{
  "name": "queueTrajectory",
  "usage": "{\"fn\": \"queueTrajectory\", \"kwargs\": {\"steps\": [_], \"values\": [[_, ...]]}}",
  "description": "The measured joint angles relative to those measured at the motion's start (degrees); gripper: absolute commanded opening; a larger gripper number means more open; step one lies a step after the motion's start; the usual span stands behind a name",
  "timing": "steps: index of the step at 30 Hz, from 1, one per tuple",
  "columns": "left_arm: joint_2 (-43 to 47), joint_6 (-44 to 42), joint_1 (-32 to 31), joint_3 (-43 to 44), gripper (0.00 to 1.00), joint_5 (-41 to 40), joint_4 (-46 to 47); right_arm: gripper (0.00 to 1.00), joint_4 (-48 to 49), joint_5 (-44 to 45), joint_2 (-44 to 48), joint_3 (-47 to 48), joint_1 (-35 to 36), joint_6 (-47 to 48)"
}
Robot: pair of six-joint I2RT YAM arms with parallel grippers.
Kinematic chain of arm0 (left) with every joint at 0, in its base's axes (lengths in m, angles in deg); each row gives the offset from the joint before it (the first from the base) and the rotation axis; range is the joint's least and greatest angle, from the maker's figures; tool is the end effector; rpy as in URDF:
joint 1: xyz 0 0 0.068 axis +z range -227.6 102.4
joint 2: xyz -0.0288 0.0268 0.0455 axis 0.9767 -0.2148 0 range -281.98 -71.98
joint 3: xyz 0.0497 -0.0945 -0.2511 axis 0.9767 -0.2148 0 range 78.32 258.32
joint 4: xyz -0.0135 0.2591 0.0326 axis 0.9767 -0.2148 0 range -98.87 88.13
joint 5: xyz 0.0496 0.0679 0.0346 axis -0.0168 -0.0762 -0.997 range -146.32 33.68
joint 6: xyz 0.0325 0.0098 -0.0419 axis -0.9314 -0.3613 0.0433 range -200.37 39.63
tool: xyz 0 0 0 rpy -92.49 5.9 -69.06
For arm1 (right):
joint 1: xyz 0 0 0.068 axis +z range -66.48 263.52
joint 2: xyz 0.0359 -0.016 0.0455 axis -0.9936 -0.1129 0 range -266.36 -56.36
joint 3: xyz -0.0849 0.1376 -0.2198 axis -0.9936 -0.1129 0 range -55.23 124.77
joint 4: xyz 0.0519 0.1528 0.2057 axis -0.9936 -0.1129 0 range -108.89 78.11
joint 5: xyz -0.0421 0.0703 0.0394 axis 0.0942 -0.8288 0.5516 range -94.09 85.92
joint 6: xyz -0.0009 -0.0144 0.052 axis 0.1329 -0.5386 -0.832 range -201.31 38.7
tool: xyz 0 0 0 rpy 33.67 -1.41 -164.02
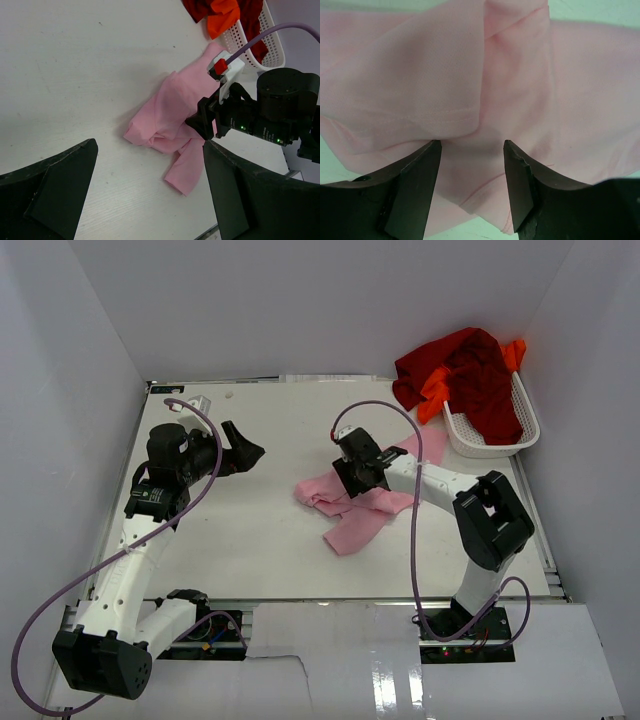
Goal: Fold and stack the t-shirts
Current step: Flatten out the tshirt
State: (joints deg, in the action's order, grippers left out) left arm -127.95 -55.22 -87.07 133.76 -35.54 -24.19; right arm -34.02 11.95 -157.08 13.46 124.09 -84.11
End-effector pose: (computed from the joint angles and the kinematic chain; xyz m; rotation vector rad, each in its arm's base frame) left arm 0.2116 -0.0481 0.3484 -0.0316 2.0188 -0.7466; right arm 0.2890 0.2345 0.2061 -0.6907 2.3656 -0.0281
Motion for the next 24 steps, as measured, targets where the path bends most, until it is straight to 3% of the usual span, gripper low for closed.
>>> {"fn": "queueTrajectory", "kwargs": {"steps": [7, 18, 19, 22, 24], "values": [[0.0, -0.3, 0.0, 0.0, 0.97, 0.0, 0.0, 0.58, 0.2, -0.1, -2.3, 2.8, 0.3, 0.0], [0.0, -1.1, 0.0, 0.0, 0.97, -0.4, -0.4, 0.46, 2.9, -0.1, -7.2, 4.8, 0.3, 0.3], [0.0, -1.2, 0.0, 0.0, 0.97, -0.4, -0.4, 0.45, 3.1, -0.2, -7.4, 5.2, 0.3, 0.3], [-0.2, -1.2, 0.0, 0.0, 0.97, -0.4, -0.4, 0.25, 4.0, -1.2, -7.6, 6.5, 0.4, 0.4], [-0.3, -1.3, 0.0, 0.0, 0.97, -0.4, -0.4, 0.23, 4.5, -1.8, -8.0, 8.1, 0.4, 0.4]]}}
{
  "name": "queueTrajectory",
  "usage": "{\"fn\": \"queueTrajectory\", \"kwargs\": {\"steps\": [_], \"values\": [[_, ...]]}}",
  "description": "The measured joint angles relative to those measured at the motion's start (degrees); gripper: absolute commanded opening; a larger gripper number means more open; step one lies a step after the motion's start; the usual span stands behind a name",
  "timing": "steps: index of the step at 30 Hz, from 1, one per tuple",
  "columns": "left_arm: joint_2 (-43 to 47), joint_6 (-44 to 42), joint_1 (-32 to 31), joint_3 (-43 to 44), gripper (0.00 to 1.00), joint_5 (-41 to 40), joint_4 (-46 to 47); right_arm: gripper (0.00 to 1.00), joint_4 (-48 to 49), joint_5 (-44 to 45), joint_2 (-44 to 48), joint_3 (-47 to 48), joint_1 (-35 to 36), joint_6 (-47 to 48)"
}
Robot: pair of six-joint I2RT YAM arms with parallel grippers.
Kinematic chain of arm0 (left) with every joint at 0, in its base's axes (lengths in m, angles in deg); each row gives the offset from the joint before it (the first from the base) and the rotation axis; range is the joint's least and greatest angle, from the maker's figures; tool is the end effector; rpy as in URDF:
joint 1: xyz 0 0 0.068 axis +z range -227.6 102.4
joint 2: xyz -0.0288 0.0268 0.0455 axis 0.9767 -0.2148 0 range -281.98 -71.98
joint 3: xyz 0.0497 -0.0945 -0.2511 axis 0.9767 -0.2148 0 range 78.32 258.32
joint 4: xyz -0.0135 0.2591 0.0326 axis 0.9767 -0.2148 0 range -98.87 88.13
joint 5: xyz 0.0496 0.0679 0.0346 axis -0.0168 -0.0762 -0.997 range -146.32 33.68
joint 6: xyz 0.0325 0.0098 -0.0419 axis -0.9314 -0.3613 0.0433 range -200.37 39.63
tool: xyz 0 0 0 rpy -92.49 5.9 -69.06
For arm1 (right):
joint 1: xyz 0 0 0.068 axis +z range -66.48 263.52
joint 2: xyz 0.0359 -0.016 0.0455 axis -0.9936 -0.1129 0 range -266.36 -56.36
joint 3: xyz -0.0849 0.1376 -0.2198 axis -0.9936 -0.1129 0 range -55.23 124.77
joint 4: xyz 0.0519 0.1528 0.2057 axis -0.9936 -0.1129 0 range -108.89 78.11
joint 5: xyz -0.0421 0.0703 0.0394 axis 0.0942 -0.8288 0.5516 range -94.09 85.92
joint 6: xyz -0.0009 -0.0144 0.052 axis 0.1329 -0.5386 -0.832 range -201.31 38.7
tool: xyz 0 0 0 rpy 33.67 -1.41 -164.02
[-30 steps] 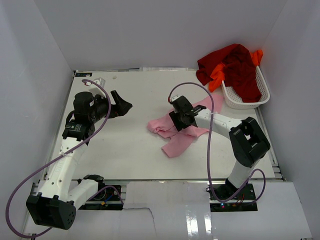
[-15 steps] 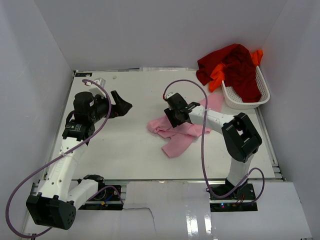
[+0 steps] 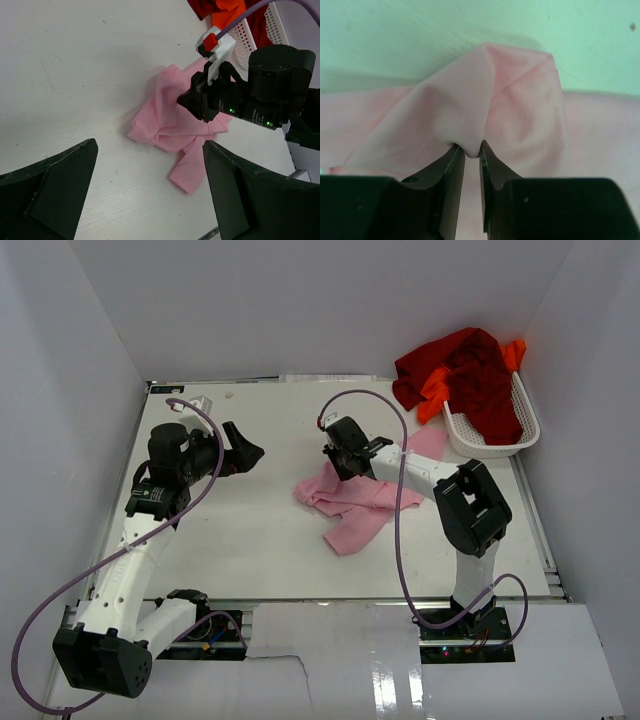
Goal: Fold and stack the t-shirts
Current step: Flatten out the tshirt
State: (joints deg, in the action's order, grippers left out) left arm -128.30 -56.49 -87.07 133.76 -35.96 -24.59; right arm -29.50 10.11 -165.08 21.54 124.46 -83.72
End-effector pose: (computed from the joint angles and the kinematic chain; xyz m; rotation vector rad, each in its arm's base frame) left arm 0.2129 -0.0480 0.3464 -0.0177 2.0287 -0.7249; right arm 0.3190 0.2652 0.2022 -0.6876 2.3008 0.0487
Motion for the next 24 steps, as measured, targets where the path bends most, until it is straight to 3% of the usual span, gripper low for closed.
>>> {"fn": "queueTrajectory", "kwargs": {"steps": [12, 14, 15, 20, 21, 24], "values": [[-0.6, -0.1, 0.0, 0.0, 0.97, 0.0, 0.0, 0.26, 1.9, -6.0, -6.7, 14.2, 0.2, 0.0], [-0.6, -0.1, 0.0, 0.0, 0.97, 0.0, 0.0, 0.35, 2.9, -8.0, -7.1, 14.4, 0.2, 0.0], [-0.6, -0.1, 0.0, 0.0, 0.97, 0.0, 0.0, 0.47, 3.2, -8.9, -7.3, 14.4, 0.3, -0.1], [-0.6, -0.3, 0.0, 0.0, 0.97, 0.0, -0.3, 0.61, 5.9, -9.7, -7.7, 13.4, 0.3, 0.0], [-0.6, -0.4, 0.0, 0.0, 0.97, 0.0, -0.4, 0.7, 6.9, -9.5, -7.5, 12.6, 0.3, 0.3], [-0.6, -0.5, 0.0, 0.0, 0.97, 0.0, -0.8, 0.73, 8.1, -8.7, -6.5, 9.6, 0.4, 1.6]]}}
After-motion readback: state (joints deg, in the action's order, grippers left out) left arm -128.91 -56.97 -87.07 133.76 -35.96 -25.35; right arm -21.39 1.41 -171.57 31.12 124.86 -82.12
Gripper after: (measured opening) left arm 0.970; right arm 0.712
